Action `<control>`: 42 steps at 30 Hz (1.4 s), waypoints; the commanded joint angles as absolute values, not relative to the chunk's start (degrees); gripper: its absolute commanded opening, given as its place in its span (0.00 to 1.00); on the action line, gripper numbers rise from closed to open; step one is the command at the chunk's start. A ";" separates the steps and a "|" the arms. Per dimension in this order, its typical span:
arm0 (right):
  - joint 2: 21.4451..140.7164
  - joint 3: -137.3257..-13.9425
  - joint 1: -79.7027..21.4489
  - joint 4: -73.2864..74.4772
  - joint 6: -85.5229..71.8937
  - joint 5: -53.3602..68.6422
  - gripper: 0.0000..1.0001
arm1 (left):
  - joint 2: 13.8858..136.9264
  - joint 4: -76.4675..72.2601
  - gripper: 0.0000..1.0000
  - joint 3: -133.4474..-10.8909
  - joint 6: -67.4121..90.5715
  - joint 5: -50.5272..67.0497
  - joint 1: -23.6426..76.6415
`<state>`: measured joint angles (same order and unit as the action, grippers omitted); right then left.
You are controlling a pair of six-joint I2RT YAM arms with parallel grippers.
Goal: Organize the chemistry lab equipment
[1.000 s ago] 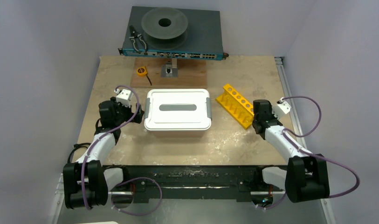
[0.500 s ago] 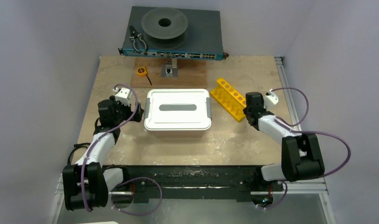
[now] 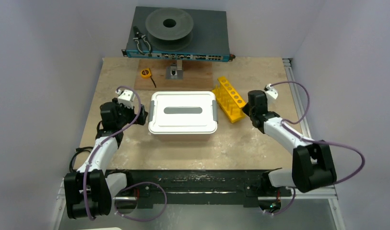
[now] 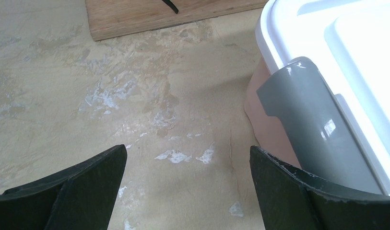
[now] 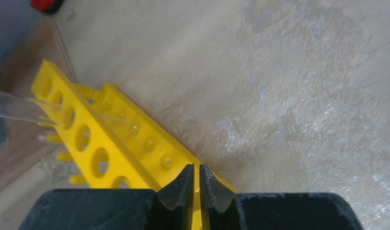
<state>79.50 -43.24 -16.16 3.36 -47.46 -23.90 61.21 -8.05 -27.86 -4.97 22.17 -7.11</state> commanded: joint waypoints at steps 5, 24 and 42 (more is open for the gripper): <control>68.20 -39.29 -8.50 10.23 -42.50 -27.88 0.13 | 61.61 -10.73 1.00 -28.81 -4.18 23.10 -7.64; 55.17 -16.11 -5.22 -40.69 -13.11 -31.53 0.61 | 65.75 -21.35 1.00 -25.56 -0.61 22.08 -7.68; 84.69 -16.44 -5.23 -71.93 -5.50 -20.56 0.76 | 75.91 -49.96 1.00 -18.39 0.33 16.24 -4.94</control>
<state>82.41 -17.06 -5.30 -60.42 -9.10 -24.36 73.28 -37.45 -22.35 1.87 17.02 -6.22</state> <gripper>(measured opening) 0.761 0.998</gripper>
